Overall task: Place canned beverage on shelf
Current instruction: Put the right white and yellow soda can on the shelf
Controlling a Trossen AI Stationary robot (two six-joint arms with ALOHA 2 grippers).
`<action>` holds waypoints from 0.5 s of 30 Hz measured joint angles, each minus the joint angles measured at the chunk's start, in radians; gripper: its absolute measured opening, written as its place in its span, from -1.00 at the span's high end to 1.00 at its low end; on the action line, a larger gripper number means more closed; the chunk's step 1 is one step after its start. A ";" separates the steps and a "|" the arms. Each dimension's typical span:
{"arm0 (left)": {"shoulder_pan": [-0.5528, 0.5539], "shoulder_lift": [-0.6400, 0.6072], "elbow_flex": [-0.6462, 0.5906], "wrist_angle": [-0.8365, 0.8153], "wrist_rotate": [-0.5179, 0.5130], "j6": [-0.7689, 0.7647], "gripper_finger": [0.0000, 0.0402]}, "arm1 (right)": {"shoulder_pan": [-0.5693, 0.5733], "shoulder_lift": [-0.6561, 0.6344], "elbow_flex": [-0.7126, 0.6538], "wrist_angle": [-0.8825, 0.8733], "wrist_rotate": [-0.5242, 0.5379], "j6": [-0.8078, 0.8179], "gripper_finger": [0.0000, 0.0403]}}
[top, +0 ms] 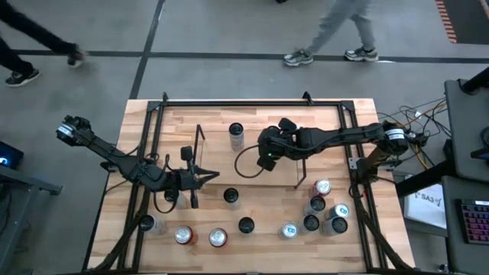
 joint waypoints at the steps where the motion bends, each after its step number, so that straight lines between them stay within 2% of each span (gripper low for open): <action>1: 0.000 0.000 0.000 0.000 0.000 0.000 1.00 | -0.001 0.000 0.000 -0.010 0.001 -0.001 0.91; 15: 0.000 0.000 0.000 0.000 0.000 0.000 1.00 | 0.006 -0.009 0.010 -0.034 -0.001 -0.023 0.91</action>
